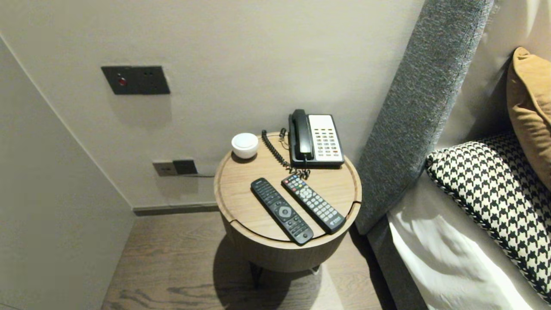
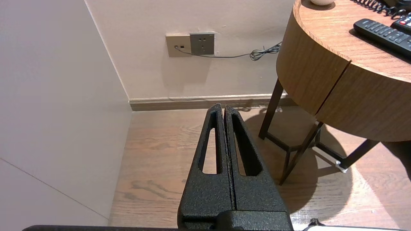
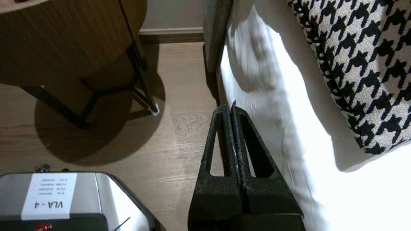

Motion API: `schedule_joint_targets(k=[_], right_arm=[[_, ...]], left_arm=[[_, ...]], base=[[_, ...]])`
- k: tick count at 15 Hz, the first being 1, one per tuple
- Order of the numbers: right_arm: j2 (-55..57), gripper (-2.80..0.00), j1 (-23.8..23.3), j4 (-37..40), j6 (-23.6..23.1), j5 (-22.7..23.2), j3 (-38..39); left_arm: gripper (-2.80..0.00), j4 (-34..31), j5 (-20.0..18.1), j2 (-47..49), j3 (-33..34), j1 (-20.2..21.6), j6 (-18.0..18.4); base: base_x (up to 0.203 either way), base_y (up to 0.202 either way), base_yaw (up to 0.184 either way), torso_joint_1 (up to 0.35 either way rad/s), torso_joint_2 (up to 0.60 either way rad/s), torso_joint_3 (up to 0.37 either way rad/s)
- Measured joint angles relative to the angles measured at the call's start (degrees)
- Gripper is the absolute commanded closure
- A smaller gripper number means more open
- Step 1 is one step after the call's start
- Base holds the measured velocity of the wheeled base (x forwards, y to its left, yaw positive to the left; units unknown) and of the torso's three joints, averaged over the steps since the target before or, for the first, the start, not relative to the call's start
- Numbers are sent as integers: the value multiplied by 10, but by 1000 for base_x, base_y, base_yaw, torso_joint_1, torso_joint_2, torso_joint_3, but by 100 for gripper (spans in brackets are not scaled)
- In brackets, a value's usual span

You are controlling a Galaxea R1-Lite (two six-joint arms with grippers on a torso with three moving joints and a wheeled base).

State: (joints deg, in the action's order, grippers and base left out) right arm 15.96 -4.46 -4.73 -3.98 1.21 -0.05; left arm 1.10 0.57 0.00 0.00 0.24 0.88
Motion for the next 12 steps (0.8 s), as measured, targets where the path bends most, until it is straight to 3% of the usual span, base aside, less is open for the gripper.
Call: schedule_joint_targets(k=[5,12], right_arm=[[-24,0,35,-4,14,-3,0],[-84,0,40,-5,22,-7,0]], left_arm=[[0,0,0,0,0,0,0],[0,0,0,0,0,0,0]], base=[[0,0,0,0,0,0],[0,0,0,0,0,0]])
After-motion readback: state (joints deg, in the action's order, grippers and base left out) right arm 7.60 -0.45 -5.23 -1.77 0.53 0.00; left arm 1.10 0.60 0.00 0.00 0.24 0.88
